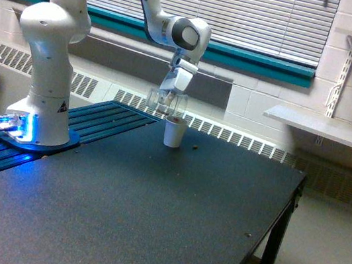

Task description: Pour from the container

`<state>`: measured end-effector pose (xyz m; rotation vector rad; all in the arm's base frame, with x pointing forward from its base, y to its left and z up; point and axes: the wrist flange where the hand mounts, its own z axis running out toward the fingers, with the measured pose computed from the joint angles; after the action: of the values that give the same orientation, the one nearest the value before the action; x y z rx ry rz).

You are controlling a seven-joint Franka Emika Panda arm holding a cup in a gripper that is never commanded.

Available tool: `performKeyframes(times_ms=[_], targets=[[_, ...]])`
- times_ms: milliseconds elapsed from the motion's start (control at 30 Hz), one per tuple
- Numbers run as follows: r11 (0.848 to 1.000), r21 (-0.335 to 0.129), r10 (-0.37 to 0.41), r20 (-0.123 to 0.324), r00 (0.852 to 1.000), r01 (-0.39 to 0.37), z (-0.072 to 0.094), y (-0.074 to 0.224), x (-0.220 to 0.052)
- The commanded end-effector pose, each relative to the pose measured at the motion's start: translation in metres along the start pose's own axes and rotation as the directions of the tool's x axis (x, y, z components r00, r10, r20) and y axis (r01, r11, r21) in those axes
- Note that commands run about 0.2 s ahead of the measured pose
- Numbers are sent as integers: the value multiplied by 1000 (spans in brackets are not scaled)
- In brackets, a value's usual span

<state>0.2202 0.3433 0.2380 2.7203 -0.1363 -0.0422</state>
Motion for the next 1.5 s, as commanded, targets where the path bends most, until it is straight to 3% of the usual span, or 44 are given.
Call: performKeyframes(times_ms=[33, 867, 1500], targets=[[999, -7, -32, 8, 999, 32, 2, 4, -4], [999, -14, -48, 0, 999, 48, -5, 17, 10], [1000, 8, -11, -34, 999, 11, -17, 26, 20]])
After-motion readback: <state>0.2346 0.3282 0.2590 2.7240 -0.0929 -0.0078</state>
